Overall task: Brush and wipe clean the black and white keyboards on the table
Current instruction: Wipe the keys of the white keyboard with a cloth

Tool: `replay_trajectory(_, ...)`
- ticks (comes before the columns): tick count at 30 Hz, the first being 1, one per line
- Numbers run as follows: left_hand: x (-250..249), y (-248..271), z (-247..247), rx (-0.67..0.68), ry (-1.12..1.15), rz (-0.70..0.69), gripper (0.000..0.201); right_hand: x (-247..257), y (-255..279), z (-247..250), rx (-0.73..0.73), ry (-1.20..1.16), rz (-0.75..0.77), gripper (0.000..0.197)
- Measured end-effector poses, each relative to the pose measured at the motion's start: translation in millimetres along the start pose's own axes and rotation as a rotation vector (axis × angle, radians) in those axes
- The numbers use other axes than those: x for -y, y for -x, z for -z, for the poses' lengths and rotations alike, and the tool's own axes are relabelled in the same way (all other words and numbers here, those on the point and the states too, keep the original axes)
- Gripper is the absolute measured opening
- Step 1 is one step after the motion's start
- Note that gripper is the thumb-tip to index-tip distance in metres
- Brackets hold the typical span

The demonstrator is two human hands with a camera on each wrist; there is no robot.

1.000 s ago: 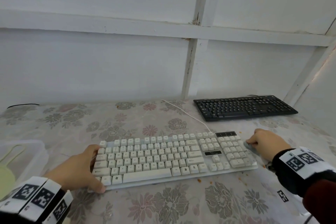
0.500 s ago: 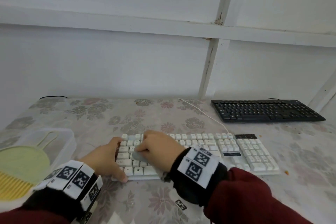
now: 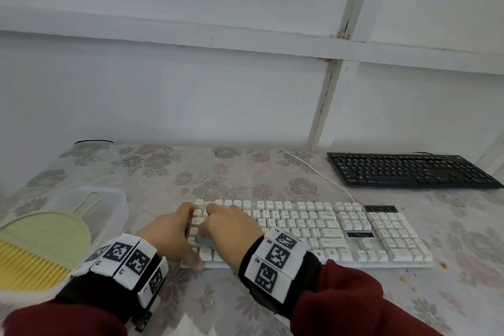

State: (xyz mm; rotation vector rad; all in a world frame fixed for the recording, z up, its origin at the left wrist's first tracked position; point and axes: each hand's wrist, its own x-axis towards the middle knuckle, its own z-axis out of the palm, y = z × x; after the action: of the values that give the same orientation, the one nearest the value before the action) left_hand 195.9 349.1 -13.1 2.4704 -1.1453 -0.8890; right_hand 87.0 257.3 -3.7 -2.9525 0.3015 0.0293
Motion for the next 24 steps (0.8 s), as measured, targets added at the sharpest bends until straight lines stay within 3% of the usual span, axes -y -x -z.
replay_trajectory(8,3,0,2,0.01,0.068,0.003,0.114,-22,10,-3,-0.05,-0.031,-0.014,0.021)
replay_trajectory(16,5,0,2,0.03,0.076,-0.003,0.116,-51,38,9,0.001,-0.105,-0.137,0.018)
replay_trajectory(19,5,0,2,0.031,0.078,-0.002,0.117,-49,38,19,-0.002,-0.105,-0.166,0.027)
replay_trajectory(22,6,-1,3,0.033,0.074,0.003,0.118,-25,21,26,-0.014,-0.165,-0.09,0.033)
replay_trajectory(24,4,0,2,0.019,0.045,-0.006,0.111,-5,6,23,0.01,-0.148,-0.011,0.027)
